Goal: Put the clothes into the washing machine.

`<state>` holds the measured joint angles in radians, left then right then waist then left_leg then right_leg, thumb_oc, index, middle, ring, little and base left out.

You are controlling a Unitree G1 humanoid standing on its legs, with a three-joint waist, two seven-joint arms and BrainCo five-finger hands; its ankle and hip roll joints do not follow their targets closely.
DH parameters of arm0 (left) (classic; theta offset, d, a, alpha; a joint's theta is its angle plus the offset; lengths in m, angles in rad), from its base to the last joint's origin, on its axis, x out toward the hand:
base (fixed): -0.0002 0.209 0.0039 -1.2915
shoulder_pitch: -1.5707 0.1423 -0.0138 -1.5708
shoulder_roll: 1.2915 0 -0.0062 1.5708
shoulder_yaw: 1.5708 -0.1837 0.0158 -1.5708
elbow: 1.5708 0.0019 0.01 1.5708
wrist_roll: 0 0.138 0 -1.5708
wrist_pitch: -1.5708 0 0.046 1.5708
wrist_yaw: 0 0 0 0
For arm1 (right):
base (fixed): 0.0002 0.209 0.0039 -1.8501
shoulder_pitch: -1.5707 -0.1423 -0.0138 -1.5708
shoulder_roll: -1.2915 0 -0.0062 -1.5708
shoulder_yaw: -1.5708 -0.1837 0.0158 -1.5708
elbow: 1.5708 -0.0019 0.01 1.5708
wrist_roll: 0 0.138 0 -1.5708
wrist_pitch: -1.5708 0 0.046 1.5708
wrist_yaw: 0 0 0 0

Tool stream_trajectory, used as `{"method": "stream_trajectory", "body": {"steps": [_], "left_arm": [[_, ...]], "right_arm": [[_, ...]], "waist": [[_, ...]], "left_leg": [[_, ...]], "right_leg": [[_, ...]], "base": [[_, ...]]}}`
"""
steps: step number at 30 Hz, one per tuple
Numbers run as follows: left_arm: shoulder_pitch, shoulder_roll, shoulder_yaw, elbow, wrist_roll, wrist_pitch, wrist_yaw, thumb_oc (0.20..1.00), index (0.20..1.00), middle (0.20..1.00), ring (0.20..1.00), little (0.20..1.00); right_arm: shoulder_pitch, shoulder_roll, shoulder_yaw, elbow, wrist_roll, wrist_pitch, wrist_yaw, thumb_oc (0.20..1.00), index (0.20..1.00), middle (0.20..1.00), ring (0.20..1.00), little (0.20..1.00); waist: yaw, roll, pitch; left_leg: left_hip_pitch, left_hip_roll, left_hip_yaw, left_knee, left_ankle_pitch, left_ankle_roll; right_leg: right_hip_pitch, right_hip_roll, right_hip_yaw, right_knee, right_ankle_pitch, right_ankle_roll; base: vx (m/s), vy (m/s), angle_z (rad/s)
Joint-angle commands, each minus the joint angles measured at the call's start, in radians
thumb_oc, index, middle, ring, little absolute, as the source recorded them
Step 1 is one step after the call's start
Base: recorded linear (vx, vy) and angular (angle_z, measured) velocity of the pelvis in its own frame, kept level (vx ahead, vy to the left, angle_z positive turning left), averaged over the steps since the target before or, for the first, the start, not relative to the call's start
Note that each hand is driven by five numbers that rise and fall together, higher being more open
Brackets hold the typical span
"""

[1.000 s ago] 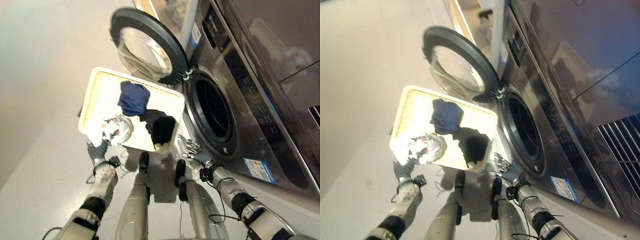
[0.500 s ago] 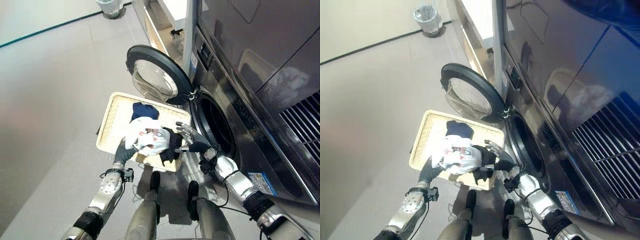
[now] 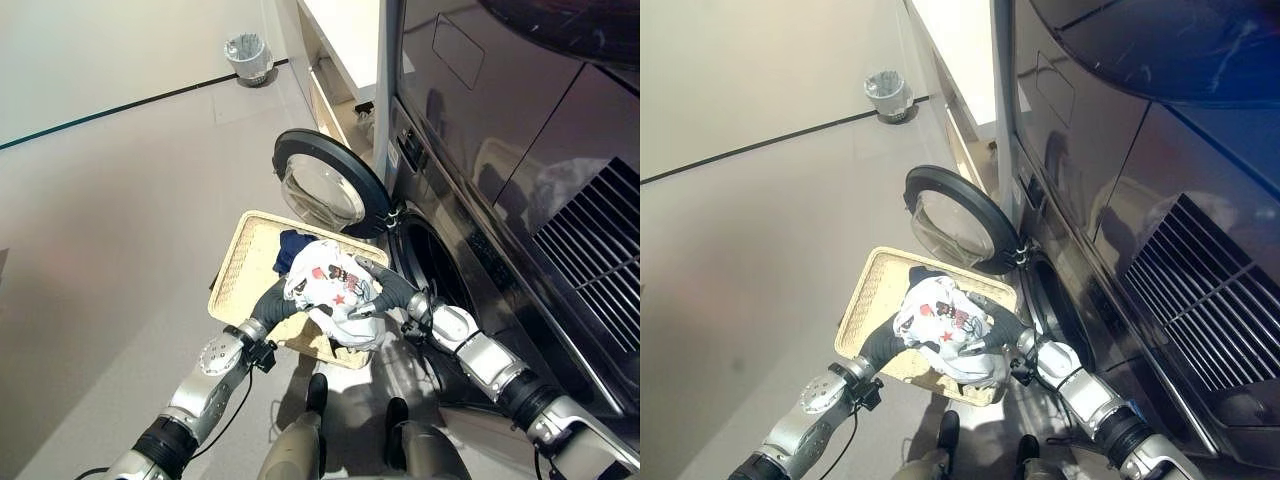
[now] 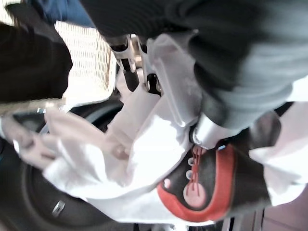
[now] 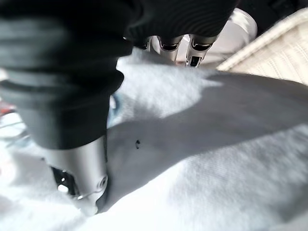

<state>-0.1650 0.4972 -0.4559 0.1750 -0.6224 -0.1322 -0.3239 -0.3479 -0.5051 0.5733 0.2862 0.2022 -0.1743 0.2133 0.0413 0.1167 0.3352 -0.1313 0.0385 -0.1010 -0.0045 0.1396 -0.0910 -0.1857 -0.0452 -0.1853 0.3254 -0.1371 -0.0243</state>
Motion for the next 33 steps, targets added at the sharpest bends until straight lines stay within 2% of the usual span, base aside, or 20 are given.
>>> {"method": "stream_trajectory", "body": {"steps": [1,2,3,4,5,6,9,13,17,18,19,20,21,23,24,25,26,29,30,33], "left_arm": [[-0.035,-0.008,-0.012,-0.127,-0.105,-0.007,-0.082,0.200,0.200,0.200,0.200,0.200],[-0.035,-0.007,-0.015,-0.131,-0.114,-0.001,-0.085,0.200,0.200,0.200,0.200,0.200],[-0.032,-0.011,-0.019,-0.130,-0.119,0.003,-0.092,0.200,0.200,0.200,0.200,0.200],[-0.032,-0.013,-0.023,-0.129,-0.122,0.005,-0.092,0.200,0.200,0.200,0.200,0.200],[-0.034,-0.014,-0.026,-0.127,-0.132,0.008,-0.094,0.200,0.200,0.200,0.200,0.200],[-0.034,-0.014,-0.026,-0.127,-0.132,0.008,-0.094,0.200,0.200,0.200,0.200,0.200],[-0.029,-0.019,-0.030,-0.127,-0.139,0.015,-0.104,0.200,0.200,0.200,0.200,0.200],[-0.043,-0.025,-0.045,-0.127,-0.156,0.012,-0.122,0.200,0.200,0.200,0.200,0.200],[-0.057,-0.024,-0.064,-0.127,-0.153,0.014,-0.105,0.200,0.200,0.200,0.200,0.200],[-0.064,-0.030,-0.071,-0.115,-0.137,0.011,-0.056,1.000,1.000,1.000,1.000,1.000],[-0.066,-0.033,-0.072,-0.112,-0.127,0.013,-0.035,1.000,1.000,1.000,1.000,1.000],[-0.068,-0.044,-0.065,-0.095,-0.087,0.009,0.059,1.000,1.000,1.000,1.000,1.000],[-0.068,-0.045,-0.064,-0.093,-0.083,0.007,0.068,1.000,1.000,1.000,1.000,1.000],[-0.064,-0.059,-0.048,-0.062,-0.020,0.002,0.211,1.000,1.000,1.000,1.000,1.000],[-0.064,-0.059,-0.048,-0.062,-0.020,0.002,0.212,1.000,1.000,1.000,1.000,1.000],[-0.063,-0.068,-0.031,-0.017,0.042,0.029,0.350,1.000,1.000,1.000,1.000,1.000],[-0.066,-0.070,-0.028,-0.002,0.060,0.035,0.386,1.000,1.000,1.000,1.000,1.000],[-0.095,-0.069,-0.009,0.130,0.124,0.063,0.678,1.000,1.000,1.000,1.000,1.000],[-0.099,-0.073,0.006,0.176,0.142,0.045,0.743,1.000,1.000,1.000,1.000,1.000],[-0.094,-0.094,0.042,0.256,0.151,0.008,0.836,1.000,1.000,1.000,1.000,1.000]], "right_arm": [[0.001,0.050,0.053,-0.079,0.117,0.015,0.060,1.000,1.000,1.000,1.000,1.000],[0.005,0.052,0.054,-0.079,0.146,0.023,0.063,0.799,0.799,0.799,0.799,0.799],[0.020,0.064,0.053,-0.075,0.184,0.035,0.072,0.558,0.558,0.558,0.558,0.558],[0.027,0.072,0.051,-0.070,0.203,0.044,0.075,0.489,0.489,0.489,0.489,0.489],[0.035,0.083,0.051,-0.061,0.224,0.052,0.077,0.213,0.213,0.213,0.213,0.213],[0.035,0.083,0.051,-0.061,0.224,0.052,0.077,0.213,0.213,0.213,0.213,0.213],[0.062,0.109,0.048,-0.046,0.288,0.107,0.081,0.200,0.200,0.200,0.200,0.200],[0.070,0.115,0.053,-0.011,0.260,0.184,0.078,0.200,0.200,0.200,0.200,0.200],[0.069,0.121,0.055,0.020,0.341,0.201,0.072,0.200,0.200,0.200,0.200,0.200],[0.069,0.137,0.049,0.042,0.375,0.194,0.063,0.200,0.200,0.200,0.200,0.200],[0.069,0.143,0.048,0.050,0.386,0.189,0.057,0.200,0.200,0.200,0.200,0.200],[0.074,0.162,0.036,0.067,0.429,0.169,0.032,0.200,0.200,0.200,0.200,0.200],[0.075,0.164,0.034,0.069,0.429,0.168,0.033,0.200,0.200,0.200,0.200,0.200],[0.088,0.190,0.007,0.091,0.491,0.149,0.009,0.200,0.200,0.200,0.200,0.200],[0.088,0.190,0.007,0.091,0.491,0.149,0.009,0.200,0.200,0.200,0.200,0.200],[0.092,0.206,-0.018,0.116,0.541,0.141,-0.009,0.200,0.200,0.200,0.200,0.200],[0.091,0.209,-0.023,0.125,0.556,0.138,-0.014,0.200,0.200,0.200,0.200,0.200],[0.059,0.222,-0.060,0.197,0.668,0.120,-0.072,0.200,0.200,0.200,0.200,0.200],[0.053,0.227,-0.079,0.223,0.696,0.113,-0.082,0.200,0.200,0.200,0.200,0.200],[0.035,0.241,-0.129,0.289,0.785,0.089,-0.115,0.200,0.200,0.200,0.200,0.200]], "waist": [[-0.009,-0.099,-0.016],[-0.009,-0.099,-0.015],[-0.012,-0.099,-0.013],[-0.014,-0.099,-0.012],[-0.016,-0.098,-0.009],[-0.016,-0.098,-0.009],[-0.023,-0.097,0.001],[-0.034,-0.097,0.019],[-0.037,-0.096,0.033],[-0.038,-0.095,0.039],[-0.038,-0.095,0.041],[-0.039,-0.093,0.053],[-0.039,-0.092,0.055],[-0.039,-0.088,0.076],[-0.039,-0.088,0.076],[-0.039,-0.084,0.094],[-0.039,-0.083,0.098],[-0.039,-0.071,0.132],[-0.041,-0.066,0.141],[-0.042,-0.050,0.163]], "left_leg": [[0.069,-0.080,0.069,0.041,-0.110,0.024],[0.071,-0.080,0.070,0.041,-0.110,0.024],[0.073,-0.080,0.072,0.039,-0.112,0.025],[0.074,-0.080,0.073,0.039,-0.112,0.026],[0.074,-0.079,0.076,0.036,-0.111,0.026],[0.074,-0.079,0.076,0.036,-0.111,0.026],[0.074,-0.077,0.083,0.028,-0.108,0.029],[0.067,-0.072,0.095,0.018,-0.101,0.031],[0.061,-0.069,0.099,0.013,-0.096,0.031],[0.058,-0.069,0.098,0.012,-0.093,0.032],[0.056,-0.070,0.098,0.011,-0.092,0.032],[0.046,-0.069,0.098,0.010,-0.087,0.031],[0.045,-0.069,0.098,0.009,-0.086,0.031],[0.028,-0.069,0.102,0.006,-0.078,0.032],[0.027,-0.069,0.102,0.007,-0.078,0.032],[0.016,-0.068,0.104,0.002,-0.071,0.030],[0.013,-0.068,0.104,0.002,-0.069,0.029],[-0.026,-0.069,0.104,0.011,-0.054,0.022],[-0.038,-0.070,0.104,0.017,-0.050,0.019],[-0.063,-0.074,0.103,0.029,-0.044,0.014]], "right_leg": [[0.150,-0.022,0.025,-0.308,0.162,0.085],[0.150,-0.022,0.025,-0.309,0.164,0.086],[0.150,-0.021,0.027,-0.312,0.166,0.087],[0.149,-0.021,0.029,-0.313,0.167,0.087],[0.148,-0.020,0.031,-0.314,0.169,0.088],[0.148,-0.020,0.031,-0.314,0.169,0.088],[0.143,-0.015,0.039,-0.316,0.172,0.087],[0.127,-0.008,0.053,-0.322,0.179,0.086],[0.120,-0.004,0.057,-0.323,0.181,0.084],[0.116,-0.002,0.059,-0.320,0.181,0.082],[0.114,-0.001,0.059,-0.319,0.180,0.081],[0.102,0.000,0.059,-0.313,0.180,0.080],[0.101,0.000,0.059,-0.313,0.180,0.080],[0.079,0.001,0.057,-0.305,0.181,0.077],[0.078,0.001,0.057,-0.305,0.181,0.077],[0.063,0.001,0.055,-0.298,0.181,0.077],[0.059,0.001,0.054,-0.296,0.181,0.076],[0.015,-0.007,0.050,-0.266,0.177,0.072],[0.000,-0.011,0.049,-0.254,0.175,0.071],[-0.031,-0.018,0.050,-0.231,0.172,0.067]], "base": [[0.02,-0.008,0.04],[0.00,0.000,0.00],[0.00,0.000,0.00],[0.00,0.000,0.00],[0.00,0.000,0.00],[0.00,0.000,0.00],[-0.02,0.000,-0.04],[-0.05,-0.005,-0.06],[-0.02,-0.015,-0.10],[0.00,-0.022,-0.05],[-0.01,-0.032,0.00],[0.00,0.000,0.00],[-0.04,-0.022,-0.02],[-0.05,-0.008,-0.07],[-0.05,-0.004,-0.08],[-0.03,-0.002,-0.11],[-0.05,0.002,-0.14],[-0.04,0.011,-0.09],[0.00,0.013,-0.04],[0.00,0.000,0.00]]}}
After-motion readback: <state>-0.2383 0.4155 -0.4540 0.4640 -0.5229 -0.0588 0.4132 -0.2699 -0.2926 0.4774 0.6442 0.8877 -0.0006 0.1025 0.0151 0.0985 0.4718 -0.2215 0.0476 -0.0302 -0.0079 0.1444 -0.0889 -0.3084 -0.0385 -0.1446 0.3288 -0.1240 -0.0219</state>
